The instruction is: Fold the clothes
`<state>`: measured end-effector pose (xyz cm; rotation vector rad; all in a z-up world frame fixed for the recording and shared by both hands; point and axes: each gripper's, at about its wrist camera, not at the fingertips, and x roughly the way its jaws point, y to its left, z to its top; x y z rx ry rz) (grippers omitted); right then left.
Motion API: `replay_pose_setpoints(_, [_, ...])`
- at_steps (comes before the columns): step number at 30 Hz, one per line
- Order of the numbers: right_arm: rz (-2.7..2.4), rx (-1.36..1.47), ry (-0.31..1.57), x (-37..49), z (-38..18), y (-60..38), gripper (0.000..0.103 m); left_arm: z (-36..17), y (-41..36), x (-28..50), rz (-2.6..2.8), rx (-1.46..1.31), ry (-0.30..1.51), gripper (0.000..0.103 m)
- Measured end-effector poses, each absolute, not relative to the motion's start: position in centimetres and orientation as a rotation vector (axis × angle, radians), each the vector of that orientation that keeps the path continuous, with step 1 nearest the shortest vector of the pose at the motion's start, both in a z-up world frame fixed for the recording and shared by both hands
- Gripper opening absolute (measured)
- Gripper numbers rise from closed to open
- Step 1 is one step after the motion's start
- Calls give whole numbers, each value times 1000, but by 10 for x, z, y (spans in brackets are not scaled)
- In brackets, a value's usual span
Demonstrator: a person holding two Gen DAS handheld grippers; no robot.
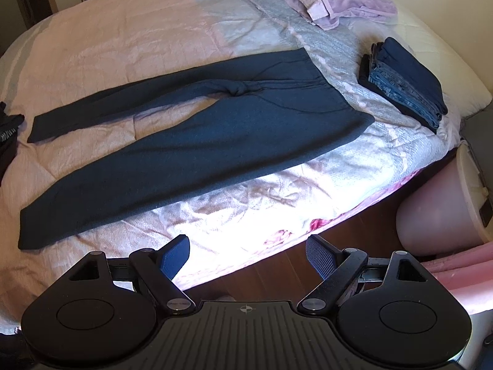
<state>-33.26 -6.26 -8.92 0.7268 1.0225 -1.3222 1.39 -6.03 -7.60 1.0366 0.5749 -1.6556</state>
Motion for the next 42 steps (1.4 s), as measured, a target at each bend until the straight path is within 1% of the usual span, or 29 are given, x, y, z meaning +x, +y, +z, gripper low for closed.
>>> replay_pose_setpoints(12, [-1307,701,1054,-327,-96,-64,86,-82,-55,20,-1652,1039,572,91])
replay_pose_setpoints(16, [-1314,664,1061,-333,-100,-64,86,-87,-49,15,-1675,1031,503,91])
replay_pose_setpoints(21, [-1295,563,1089,-356,-107,-76,85,-112,-32,-7,-1714,1145,323,91])
replay_pose_setpoints(23, [-1258,497,1130,-368,-115,-87,85,-128,-23,-22,-1717,1210,223,89])
replay_pose_setpoints(26, [-1189,368,1181,-388,-125,-110,85,-158,-17,-50,-1702,1301,174,83])
replay_pose_setpoints(28, [-1131,289,1193,-402,-134,-130,85,-181,-19,-71,-1673,1361,170,72])
replay_pose_setpoints(30, [-1070,216,1199,-414,-144,-153,85,-203,-22,-90,-1634,1412,165,64])
replay_pose_setpoints(31, [-1038,176,1191,-421,-149,-164,75,-213,-24,-99,-1608,1433,161,61])
replay_pose_setpoints(33, [-965,89,1212,-434,-165,-191,60,-237,-30,-115,-1549,1473,145,60])
replay_pose_setpoints(39, [-797,-50,1295,-479,-217,-249,59,-288,-52,-137,-1429,1582,55,60])
replay_pose_setpoints(42, [-745,-103,1334,-503,-240,-265,59,-296,-61,-131,-1374,1607,47,53])
